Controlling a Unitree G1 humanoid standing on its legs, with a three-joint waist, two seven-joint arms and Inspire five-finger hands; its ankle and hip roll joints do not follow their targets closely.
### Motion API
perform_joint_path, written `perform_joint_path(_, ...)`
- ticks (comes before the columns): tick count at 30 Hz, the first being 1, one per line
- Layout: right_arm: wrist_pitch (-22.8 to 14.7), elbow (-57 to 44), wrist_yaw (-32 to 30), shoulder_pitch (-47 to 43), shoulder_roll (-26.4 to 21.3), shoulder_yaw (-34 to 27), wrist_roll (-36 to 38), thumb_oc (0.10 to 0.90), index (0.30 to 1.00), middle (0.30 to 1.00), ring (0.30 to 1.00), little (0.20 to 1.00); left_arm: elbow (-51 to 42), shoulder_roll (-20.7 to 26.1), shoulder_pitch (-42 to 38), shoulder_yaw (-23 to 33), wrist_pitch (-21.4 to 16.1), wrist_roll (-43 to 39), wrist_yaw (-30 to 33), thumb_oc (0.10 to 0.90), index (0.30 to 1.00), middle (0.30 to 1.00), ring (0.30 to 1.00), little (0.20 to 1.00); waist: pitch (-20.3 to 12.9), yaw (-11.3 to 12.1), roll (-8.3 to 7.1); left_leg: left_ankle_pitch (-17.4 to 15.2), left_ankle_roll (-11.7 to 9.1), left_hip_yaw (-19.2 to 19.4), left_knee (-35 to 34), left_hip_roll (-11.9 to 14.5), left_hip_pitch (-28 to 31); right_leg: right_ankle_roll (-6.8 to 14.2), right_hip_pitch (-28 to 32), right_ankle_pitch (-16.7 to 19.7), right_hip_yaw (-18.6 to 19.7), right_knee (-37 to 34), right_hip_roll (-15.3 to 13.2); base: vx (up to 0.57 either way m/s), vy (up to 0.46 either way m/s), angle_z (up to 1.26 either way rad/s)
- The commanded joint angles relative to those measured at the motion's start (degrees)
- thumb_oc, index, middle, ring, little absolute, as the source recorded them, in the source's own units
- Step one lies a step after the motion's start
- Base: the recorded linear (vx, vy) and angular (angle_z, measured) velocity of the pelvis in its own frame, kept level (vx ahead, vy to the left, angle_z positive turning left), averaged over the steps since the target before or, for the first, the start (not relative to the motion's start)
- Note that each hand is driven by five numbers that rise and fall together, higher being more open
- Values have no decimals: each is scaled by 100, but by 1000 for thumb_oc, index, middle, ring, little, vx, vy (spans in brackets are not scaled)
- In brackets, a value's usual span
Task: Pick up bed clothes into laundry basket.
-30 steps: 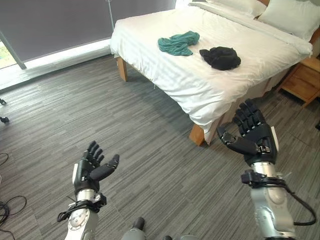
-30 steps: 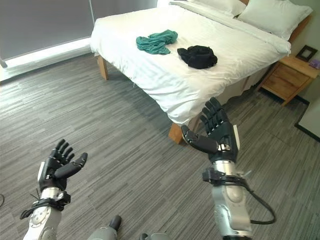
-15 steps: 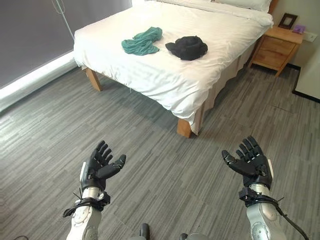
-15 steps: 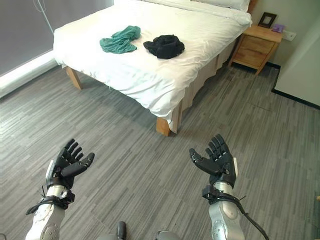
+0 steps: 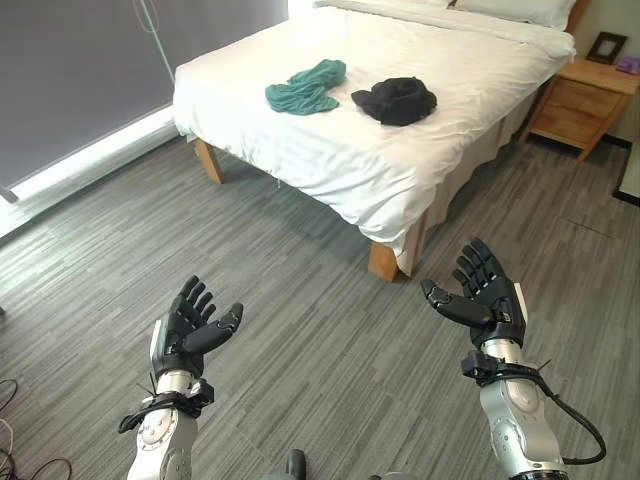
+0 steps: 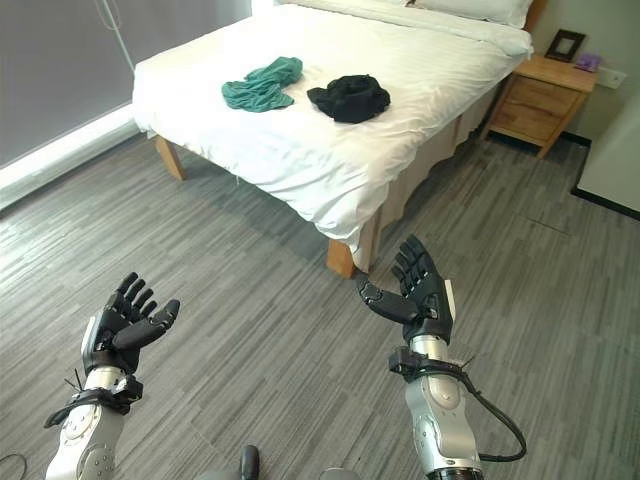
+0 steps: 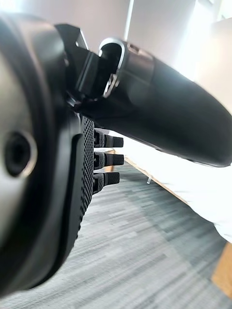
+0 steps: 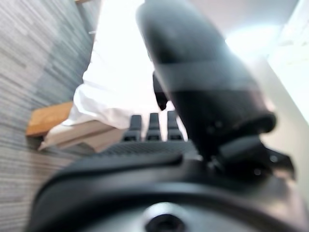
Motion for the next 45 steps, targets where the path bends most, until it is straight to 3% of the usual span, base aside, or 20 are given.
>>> perform_joint_path(1, -605, -761, -148, -246, -137, -557, -217, 800, 900, 900, 900, 900, -604, 445, -499, 661, -868, 245, 264, 800, 900, 900, 900, 900, -34, -49, -302, -857, 185, 156, 700, -143, 5, 630, 14, 1156, -10, 111, -904, 135, 260, 9)
perform_joint_path(3, -633, -788, -242, -137, -83, -662, -294, 800, 900, 900, 900, 900, -563, 459, -554, 730, -909, 270, 440, 800, 900, 900, 900, 900, 118, -192, -224, -853, 352, 98, 573, -203, 213, 628, -613, 1896, 257, 1125, -886, 172, 268, 11)
perform_joint_path(6, -707, -783, -379, 19, 34, -843, -423, 800, 900, 900, 900, 900, -625, 518, -610, 872, -1015, 391, 582, 800, 900, 900, 900, 900, 280, -405, -94, -1004, 408, -27, 355, -168, 589, 624, -1469, 1735, 435, 1644, -711, 288, 93, 2)
perform_joint_path(11, -746, -708, -195, 239, 100, -781, -56, 800, 900, 900, 900, 900, -472, 562, -1015, 769, -1187, 10, 459, 800, 900, 900, 900, 900, 269, -1145, -152, -1764, 60, -453, -72, 2, 1814, 815, -2186, 1965, 163, -1125, -494, 619, -93, 7)
perform_joint_path(14, -691, -640, -166, 305, 113, -645, -43, 800, 900, 900, 900, 900, -332, 523, -1240, 580, -1219, -96, 437, 800, 900, 900, 900, 900, 190, -1391, -126, -1957, -144, -590, -156, 272, 2286, 888, -2188, 2149, -262, -1771, -433, 548, -164, 53)
perform_joint_path(16, -703, -790, -50, 455, 157, -585, 112, 800, 900, 900, 900, 900, -293, 289, -1290, 627, -1373, -527, 405, 800, 900, 900, 900, 900, 3, -1444, -175, -1604, -356, -668, 554, 320, 2089, 728, -1831, 2225, -88, -1668, -372, 630, -270, 68)
perform_joint_path(17, -796, -712, -197, 358, 46, -555, 167, 800, 900, 900, 900, 900, -218, -5, -1260, 731, -1597, -962, 604, 800, 900, 900, 900, 900, -118, -1443, -185, -199, -740, -650, 2102, 346, 1658, 439, -1468, 2168, -1, -1485, -197, 610, -217, 79)
perform_joint_path(18, -799, -706, -196, 358, 47, -547, 166, 800, 900, 900, 900, 900, -214, -1, -1256, 736, -1598, -965, 603, 800, 900, 900, 900, 900, -127, -1443, -121, -292, -732, -638, 2187, 407, 1630, 459, -1466, 2109, -18, -1476, -140, 600, -242, 57)
perform_joint_path(20, -974, -770, -483, 59, -55, -472, 517, 800, 900, 900, 900, 900, -216, -183, -1371, 727, -1695, -1392, 884, 800, 900, 900, 900, 900, 20, -1101, -366, 591, -863, -213, 4577, 457, 329, -65, -490, 1604, -18, -1580, -131, 674, -413, -18)
perform_joint_path(23, -932, -733, -647, -256, -300, -478, 253, 800, 900, 900, 900, 900, -266, -28, -1323, 775, -1651, -1150, 882, 800, 900, 900, 900, 900, 234, -664, -510, 70, -589, 23, 5086, 470, -932, -94, 282, 1323, 176, -1838, -155, 511, -202, -6)
perform_joint_path(26, -948, -784, -517, -397, -353, -353, 297, 800, 900, 900, 900, 900, -124, -35, -1325, 871, -1733, -1420, 799, 800, 900, 900, 900, 900, 210, -443, -486, 166, -583, 179, 3894, 889, -1301, -5, 592, 1073, 217, -1873, -195, 579, 67, -9)
perform_joint_path(28, -967, -994, -339, -313, -347, -323, 238, 800, 900, 900, 900, 900, 134, -40, -1239, 1001, -1767, -1424, 860, 800, 900, 900, 900, 900, 128, -285, -248, 504, -689, 299, 1756, 1587, -1480, 208, 982, 610, 287, -1864, -214, 814, 337, -25)
perform_joint_path(32, -950, -932, -337, -193, -306, -318, 137, 800, 900, 900, 900, 900, 132, -82, -1061, 1161, -1801, -1362, 913, 800, 900, 900, 900, 900, 41, 67, -133, 1029, -1017, -396, 109, 1535, -1345, 413, 1544, 271, 588, -1891, -412, 530, 220, -45)
perform_joint_path(36, -1003, -894, -199, -63, -115, -516, 537, 800, 900, 900, 900, 900, -121, 274, -943, 1686, -1977, -564, 1270, 800, 900, 900, 900, 900, -117, 193, -113, 1307, -1317, -562, 146, 1716, -1569, 662, 1978, 76, 834, -1899, -761, 551, 329, -54)
perform_joint_path(38, -1054, -982, 82, 93, 181, -529, 1326, 800, 900, 900, 900, 900, -246, 275, -907, 1877, -2081, -621, 1367, 800, 900, 900, 900, 900, -212, 269, -172, 964, -1227, -568, 654, 1640, -1680, 861, 2106, 230, 874, -1658, -1184, 485, 428, -48)
perform_joint_path(39, -1022, -1089, 110, 259, 240, -550, 1304, 800, 900, 900, 900, 900, -246, 333, -914, 1918, -2097, -594, 1430, 800, 900, 900, 900, 900, -226, 243, -218, 826, -1176, -506, 881, 1550, -1755, 920, 2097, 418, 828, -1525, -1389, 422, 459, -51)
perform_joint_path(40, -978, -1129, 144, 423, 226, -685, 1140, 800, 900, 900, 900, 900, -158, 405, -961, 1958, -2021, -442, 1507, 800, 900, 900, 900, 900, -264, 195, -311, 610, -988, -434, 1132, 1294, -1771, 994, 1900, 1092, 951, -934, -1608, 390, 473, -48)
perform_joint_path(41, -965, -1119, 34, 438, 168, -668, 1030, 800, 900, 900, 900, 900, -26, 540, -1068, 1919, -1963, -374, 1582, 800, 900, 900, 900, 900, -242, 144, -310, 349, -752, -337, 1235, 1126, -1632, 744, 1489, 1741, 1130, -126, -1688, 384, 529, -31)
perform_joint_path(43, -1045, -1201, 87, 392, 340, -542, 1212, 800, 900, 900, 900, 900, -172, 720, -1196, 1826, -2000, -219, 1626, 800, 900, 900, 900, 900, 80, -50, -140, 49, -416, -160, 1207, 857, -1112, 502, 389, 2476, 1232, 1175, -1553, 317, 543, -26)
perform_joint_path(45, -947, -1104, 199, 417, 313, -332, 1091, 800, 900, 900, 900, 900, -239, 902, -1258, 1723, -1926, -76, 1577, 800, 900, 900, 900, 900, 234, -258, -47, -127, -270, -119, 942, 727, -708, 501, -245, 1965, 1219, 1722, -1102, 396, 449, 9)
